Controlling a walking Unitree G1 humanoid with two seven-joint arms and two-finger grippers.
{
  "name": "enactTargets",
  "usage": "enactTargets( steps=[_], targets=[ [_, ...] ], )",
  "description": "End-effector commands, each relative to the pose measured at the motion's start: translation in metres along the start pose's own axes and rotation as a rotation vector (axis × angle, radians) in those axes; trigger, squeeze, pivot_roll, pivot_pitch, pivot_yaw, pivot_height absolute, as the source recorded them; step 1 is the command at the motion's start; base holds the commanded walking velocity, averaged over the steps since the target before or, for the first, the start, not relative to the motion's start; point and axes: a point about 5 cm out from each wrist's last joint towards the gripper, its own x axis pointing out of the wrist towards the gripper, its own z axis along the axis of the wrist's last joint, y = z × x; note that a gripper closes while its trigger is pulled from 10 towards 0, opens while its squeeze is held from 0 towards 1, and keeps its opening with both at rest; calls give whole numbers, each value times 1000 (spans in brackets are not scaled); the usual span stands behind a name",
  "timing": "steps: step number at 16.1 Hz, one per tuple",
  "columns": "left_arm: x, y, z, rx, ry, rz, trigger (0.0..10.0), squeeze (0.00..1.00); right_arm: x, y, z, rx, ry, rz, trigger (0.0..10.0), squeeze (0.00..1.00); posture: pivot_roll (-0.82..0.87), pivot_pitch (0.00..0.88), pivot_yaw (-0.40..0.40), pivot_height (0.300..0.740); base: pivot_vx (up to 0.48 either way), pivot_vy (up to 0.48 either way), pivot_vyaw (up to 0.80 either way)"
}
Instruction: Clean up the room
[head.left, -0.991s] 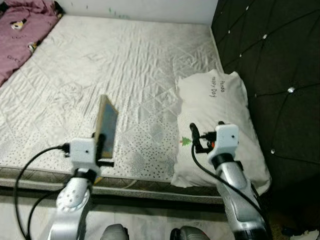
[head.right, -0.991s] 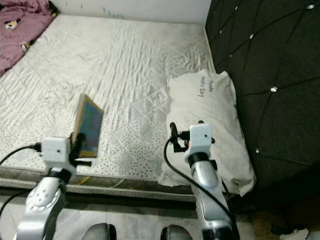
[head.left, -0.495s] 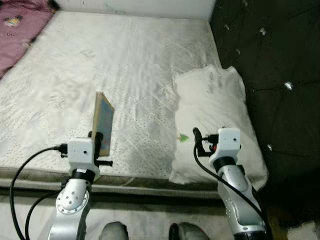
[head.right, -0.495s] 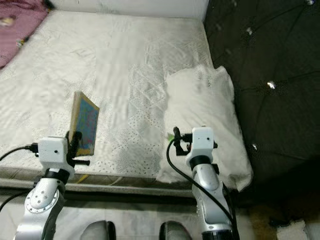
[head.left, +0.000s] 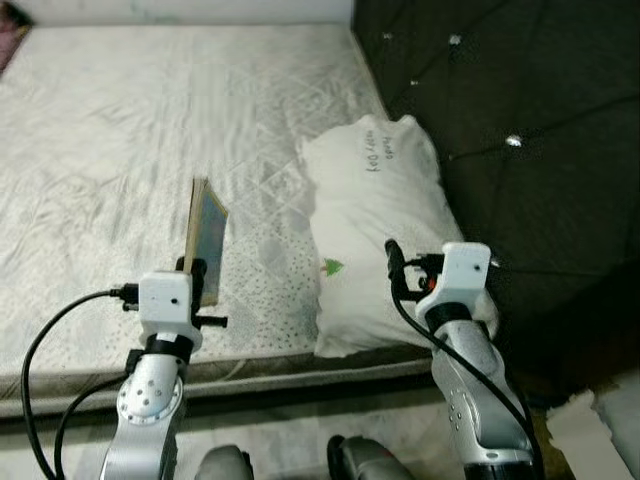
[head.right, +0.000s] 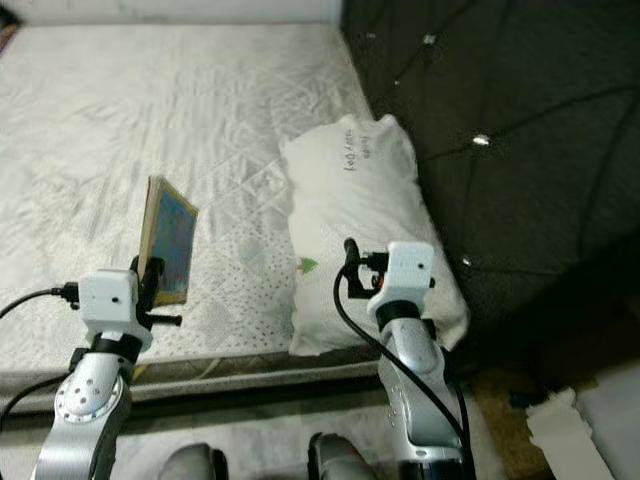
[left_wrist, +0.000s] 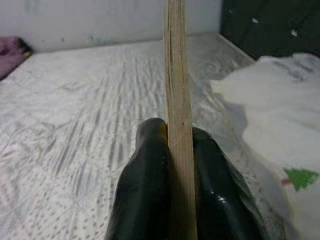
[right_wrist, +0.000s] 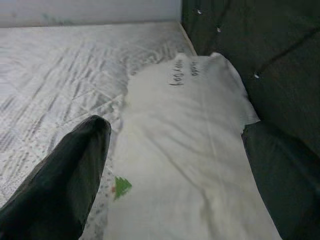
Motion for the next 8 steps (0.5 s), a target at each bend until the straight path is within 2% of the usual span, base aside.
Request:
enactTargets(
  steps=[1, 4, 8],
  targets=[
    [0, 8, 9, -6, -45, 51, 10000, 0, -5, -8, -15, -14, 56, -27, 10000, 0, 80, 135, -6, 740, 0, 0, 0],
    [-4, 16, 7, -6, -41, 84, 10000, 0, -3, -5, -13, -3, 48, -5, 10000, 0, 81, 130, -5, 740, 0, 0, 0],
    [-1, 6, 7, 16, -53, 25, 10000, 0, -1, -6, -20, -7, 64, -3, 10000, 0, 76, 123, -8, 740, 0, 0, 0]
  ],
)
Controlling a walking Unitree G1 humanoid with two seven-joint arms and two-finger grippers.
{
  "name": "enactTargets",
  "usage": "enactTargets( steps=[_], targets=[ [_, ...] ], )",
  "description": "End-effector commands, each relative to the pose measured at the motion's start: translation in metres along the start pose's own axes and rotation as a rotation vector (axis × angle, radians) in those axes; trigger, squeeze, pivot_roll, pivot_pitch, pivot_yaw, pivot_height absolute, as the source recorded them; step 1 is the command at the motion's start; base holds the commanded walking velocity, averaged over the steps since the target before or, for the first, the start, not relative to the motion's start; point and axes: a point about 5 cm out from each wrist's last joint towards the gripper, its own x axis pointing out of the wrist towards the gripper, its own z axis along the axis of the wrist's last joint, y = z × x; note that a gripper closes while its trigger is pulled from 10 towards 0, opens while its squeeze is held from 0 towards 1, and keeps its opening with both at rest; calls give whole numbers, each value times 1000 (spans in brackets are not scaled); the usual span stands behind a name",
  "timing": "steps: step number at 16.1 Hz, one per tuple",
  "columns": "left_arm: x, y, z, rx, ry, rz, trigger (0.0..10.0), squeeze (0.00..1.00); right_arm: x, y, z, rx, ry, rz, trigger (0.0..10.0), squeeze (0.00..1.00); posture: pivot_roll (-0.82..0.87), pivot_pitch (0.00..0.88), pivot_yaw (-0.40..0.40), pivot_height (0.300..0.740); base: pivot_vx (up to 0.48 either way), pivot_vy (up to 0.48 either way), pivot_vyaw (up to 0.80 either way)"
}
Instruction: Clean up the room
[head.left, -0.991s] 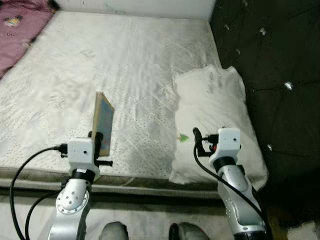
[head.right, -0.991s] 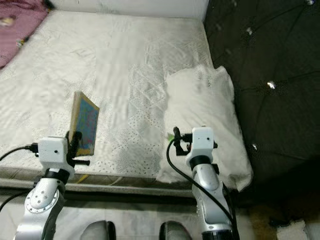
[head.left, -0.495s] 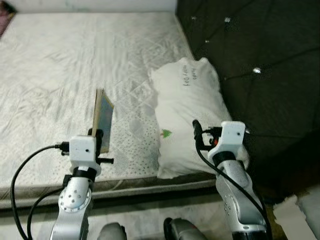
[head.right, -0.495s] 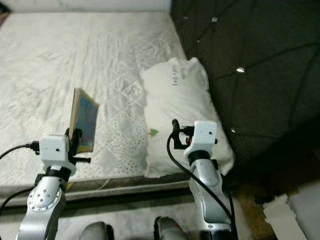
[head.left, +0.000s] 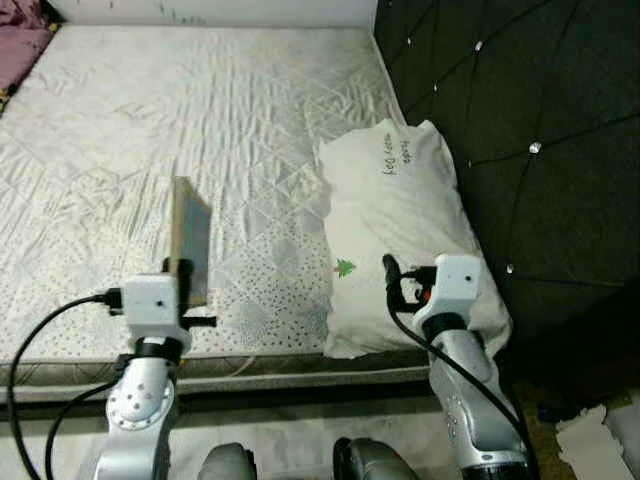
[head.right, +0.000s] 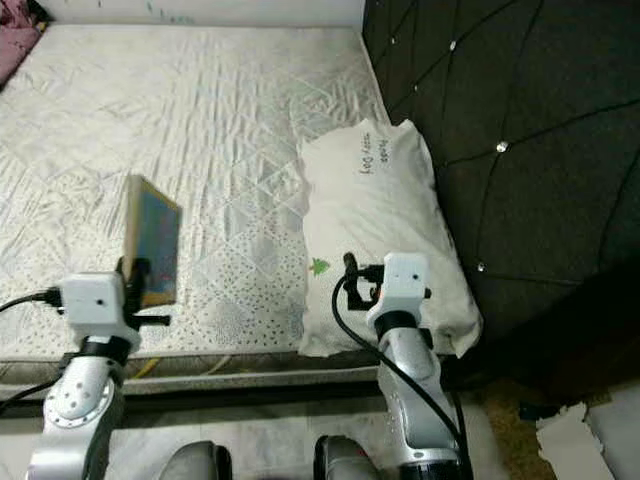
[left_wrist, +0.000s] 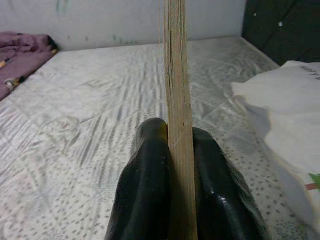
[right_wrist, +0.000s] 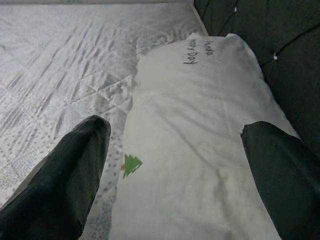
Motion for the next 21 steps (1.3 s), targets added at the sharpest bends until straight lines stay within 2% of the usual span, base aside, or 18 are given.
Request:
enactTargets(
  steps=[1, 18, 21],
  targets=[
    [2, -1, 9, 6, -51, -3, 10000, 0, 0, -3, 1, -7, -4, -3, 10000, 0, 75, 122, -10, 740, 0, 0, 0],
    [9, -3, 7, 2, -36, -2, 10000, 0, 1, -1, 0, -11, -1, 21, 10000, 0, 65, 141, -12, 740, 0, 0, 0],
    [9, -3, 7, -1, -34, 0, 10000, 0, 1, -1, 0, -12, 1, 24, 10000, 0, 65, 141, -12, 714, 0, 0, 0]
  ],
)
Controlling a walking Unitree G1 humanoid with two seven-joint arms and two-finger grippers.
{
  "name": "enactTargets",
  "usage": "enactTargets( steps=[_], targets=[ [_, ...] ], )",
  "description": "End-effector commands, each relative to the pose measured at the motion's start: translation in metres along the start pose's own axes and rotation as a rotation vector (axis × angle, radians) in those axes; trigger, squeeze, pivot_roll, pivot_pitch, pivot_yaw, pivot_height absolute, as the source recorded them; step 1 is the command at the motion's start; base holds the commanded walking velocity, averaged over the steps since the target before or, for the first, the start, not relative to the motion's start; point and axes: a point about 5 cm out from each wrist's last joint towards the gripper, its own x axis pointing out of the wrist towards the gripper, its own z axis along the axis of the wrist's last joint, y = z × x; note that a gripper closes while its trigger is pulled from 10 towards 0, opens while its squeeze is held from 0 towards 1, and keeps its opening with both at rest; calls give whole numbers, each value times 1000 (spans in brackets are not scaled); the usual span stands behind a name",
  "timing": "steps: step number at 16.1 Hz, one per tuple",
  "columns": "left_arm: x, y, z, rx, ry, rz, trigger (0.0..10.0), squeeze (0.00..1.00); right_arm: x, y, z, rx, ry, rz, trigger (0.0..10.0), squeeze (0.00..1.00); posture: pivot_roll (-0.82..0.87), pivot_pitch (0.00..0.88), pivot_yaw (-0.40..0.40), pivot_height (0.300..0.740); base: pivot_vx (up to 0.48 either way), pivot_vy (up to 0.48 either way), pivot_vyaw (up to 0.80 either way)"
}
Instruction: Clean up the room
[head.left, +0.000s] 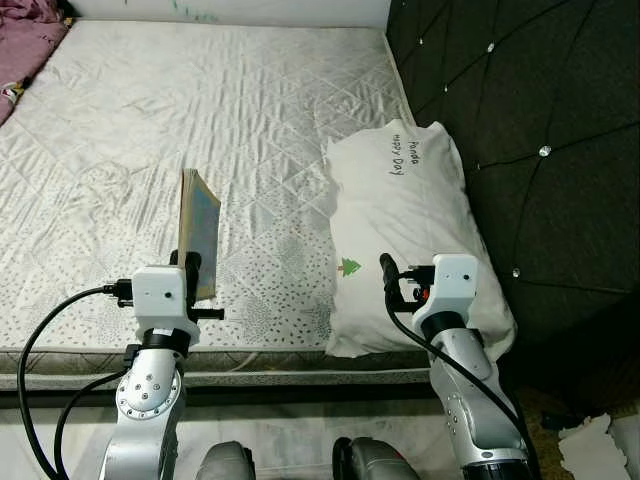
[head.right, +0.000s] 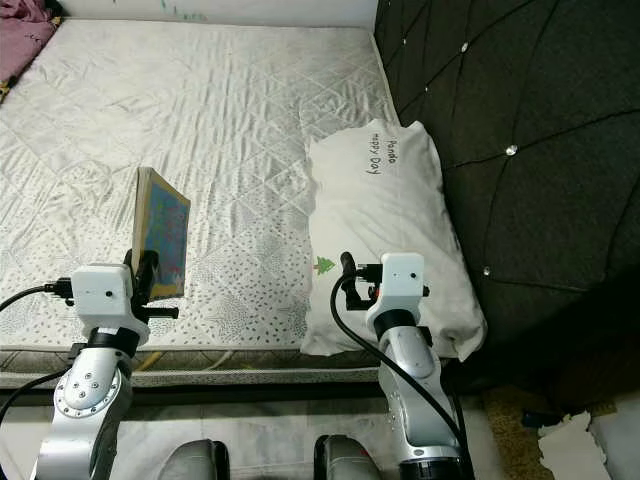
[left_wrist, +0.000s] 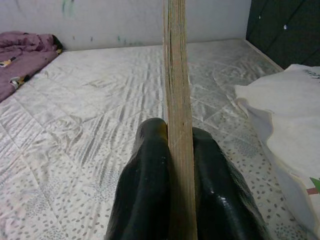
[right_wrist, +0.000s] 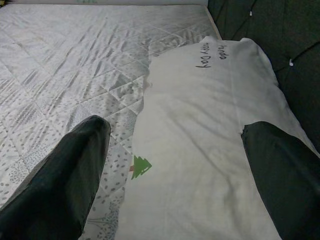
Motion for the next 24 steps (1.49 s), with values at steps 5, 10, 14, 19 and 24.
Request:
enactTargets(
  steps=[5, 10, 14, 19, 24],
  targets=[
    [3, 1, 4, 1, -22, 10, 10000, 0, 0, -2, -1, -3, 11, 3, 10000, 0, 65, 142, -14, 654, 0, 0, 0],
    [4, -1, 5, -1, -24, 11, 10000, 0, 0, -2, -1, -3, 13, 3, 10000, 0, 62, 142, -13, 600, 0, 0, 0],
    [4, -1, 4, -10, -20, 12, 10000, 0, 0, -2, -3, -3, 17, 6, 10000, 0, 62, 137, -15, 600, 0, 0, 0],
    [5, -2, 3, -14, -17, 10, 10000, 0, 1, -1, -3, -6, 21, 14, 10000, 0, 66, 131, -18, 600, 0, 0, 0],
    [7, -6, 5, -28, -39, -32, 10000, 0, 3, -1, -4, -7, 25, 19, 10000, 0, 66, 120, -16, 600, 62, 0, 0]
  ],
)
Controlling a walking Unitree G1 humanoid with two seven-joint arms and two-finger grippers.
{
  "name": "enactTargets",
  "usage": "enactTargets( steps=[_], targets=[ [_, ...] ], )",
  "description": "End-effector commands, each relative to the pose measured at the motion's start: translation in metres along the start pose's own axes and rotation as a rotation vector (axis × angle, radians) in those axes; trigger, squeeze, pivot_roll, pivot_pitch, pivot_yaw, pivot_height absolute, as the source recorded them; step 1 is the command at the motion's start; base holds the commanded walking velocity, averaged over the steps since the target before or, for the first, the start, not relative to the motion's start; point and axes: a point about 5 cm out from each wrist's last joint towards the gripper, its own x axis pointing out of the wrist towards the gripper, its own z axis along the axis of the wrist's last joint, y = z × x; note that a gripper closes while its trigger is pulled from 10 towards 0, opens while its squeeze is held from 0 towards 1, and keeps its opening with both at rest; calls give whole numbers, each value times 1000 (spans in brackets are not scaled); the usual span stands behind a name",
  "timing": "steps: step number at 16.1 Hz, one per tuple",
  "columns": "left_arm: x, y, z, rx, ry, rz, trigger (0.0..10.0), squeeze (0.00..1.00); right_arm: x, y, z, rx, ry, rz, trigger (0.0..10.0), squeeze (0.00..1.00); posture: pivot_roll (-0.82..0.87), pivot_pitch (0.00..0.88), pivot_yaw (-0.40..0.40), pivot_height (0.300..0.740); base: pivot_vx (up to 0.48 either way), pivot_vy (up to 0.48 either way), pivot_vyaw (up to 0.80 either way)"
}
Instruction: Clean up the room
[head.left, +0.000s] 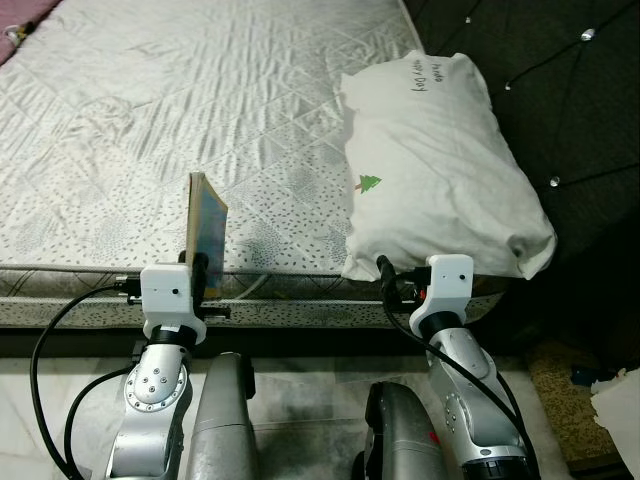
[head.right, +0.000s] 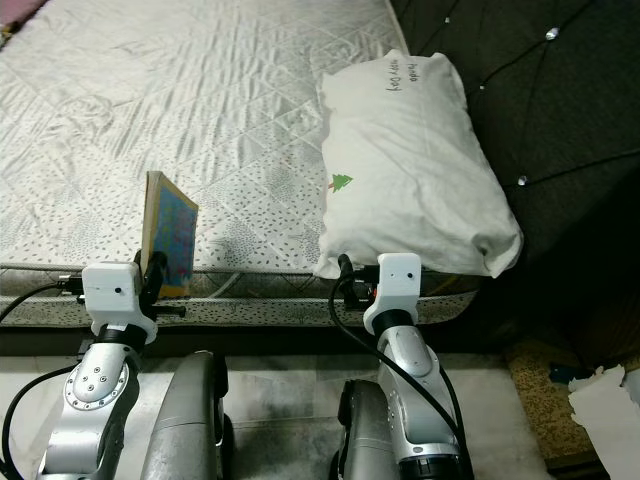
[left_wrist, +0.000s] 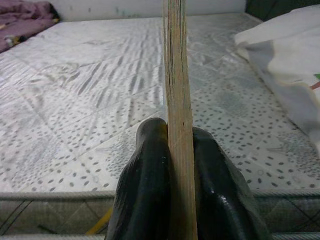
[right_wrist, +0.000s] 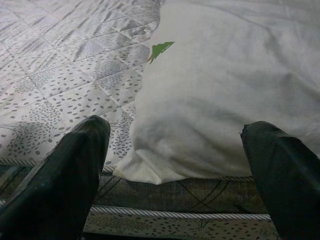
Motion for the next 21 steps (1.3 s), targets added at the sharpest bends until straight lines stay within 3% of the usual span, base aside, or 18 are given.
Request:
enactTargets(
  steps=[1, 12, 21],
  targets=[
    [2, 1, 11, -3, -64, -5, 10000, 0, 1, -1, -1, 2, 6, 1, 10000, 0, 66, 120, -16, 600, 337, 0, 0],
    [4, -3, 11, -22, -60, -6, 10000, 0, 1, 1, -2, -14, 2, 12, 10000, 0, 63, 115, -16, 600, 437, 0, 0],
    [13, -2, 11, -79, -42, 39, 10000, 0, 3, 0, -1, -12, 5, 14, 10000, 0, 58, 124, -25, 575, 0, 0, 0]
  ],
)
